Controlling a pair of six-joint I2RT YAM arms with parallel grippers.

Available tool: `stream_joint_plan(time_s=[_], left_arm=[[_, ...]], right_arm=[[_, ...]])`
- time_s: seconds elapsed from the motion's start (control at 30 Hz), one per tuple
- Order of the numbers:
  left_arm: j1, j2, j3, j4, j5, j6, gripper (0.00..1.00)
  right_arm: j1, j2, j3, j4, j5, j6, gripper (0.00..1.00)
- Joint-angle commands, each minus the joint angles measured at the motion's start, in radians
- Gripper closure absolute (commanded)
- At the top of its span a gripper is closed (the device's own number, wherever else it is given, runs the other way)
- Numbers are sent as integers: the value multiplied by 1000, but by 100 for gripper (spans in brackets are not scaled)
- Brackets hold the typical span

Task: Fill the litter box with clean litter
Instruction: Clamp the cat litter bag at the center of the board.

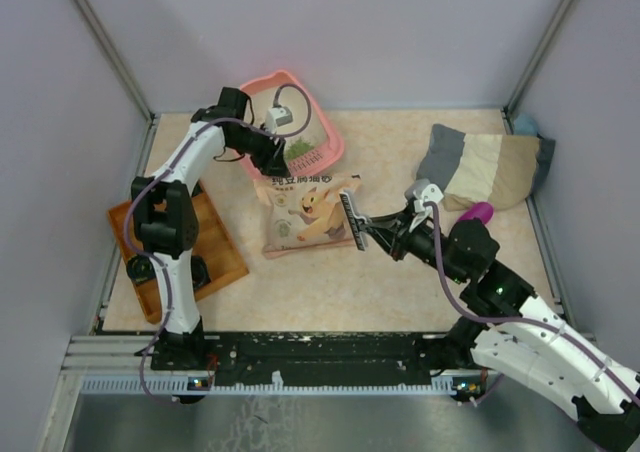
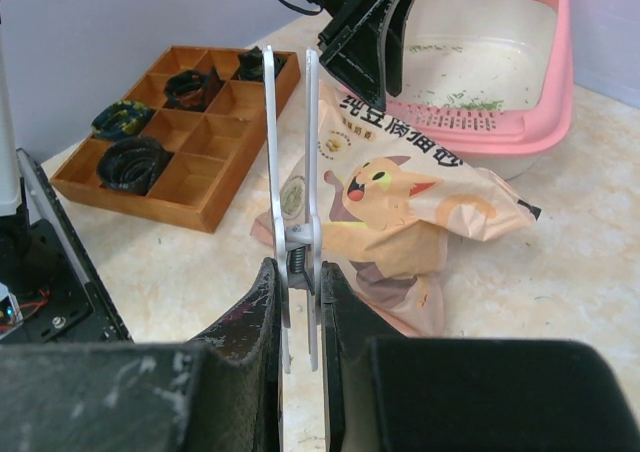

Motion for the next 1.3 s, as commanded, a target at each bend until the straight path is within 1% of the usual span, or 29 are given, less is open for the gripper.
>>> stream_joint_plan(time_s=[0.0,0.27,0.37,0.5,0.57,0.7,0.83,1.0,1.1,1.23,1.27], left_arm=[[1,10,41,-122,84,93,36],[1,7,28,-142,142,113,35],[1,-14,38,-100,132,68,34],[1,-42,59,-51,176,6,34],[1,-54,56,-49,199,1,34],[1,-65,19,-54,178,18,33],[1,-47,-9,-98,156,54,34],[1,-35,-51,-99,110,64,34],[0,-28,-62,-107,110,78,39],[-2,-40,-76,-105,124,96,53],[-2,-45,-80,-105,135,102,55]], right_arm=[[6,9,51,61,-12,-20,100],[6,-1,41,54,-4,-28,100],[6,-7,36,51,-6,-28,100],[6,-9,34,56,4,-31,100],[6,-14,33,55,7,-31,100],[6,-27,27,61,11,-30,100],[6,-29,26,67,11,-28,100],[6,-28,29,74,5,-28,100],[5,-24,30,75,1,-28,100],[6,-24,29,75,3,-26,100],[6,-24,29,75,4,-27,100]])
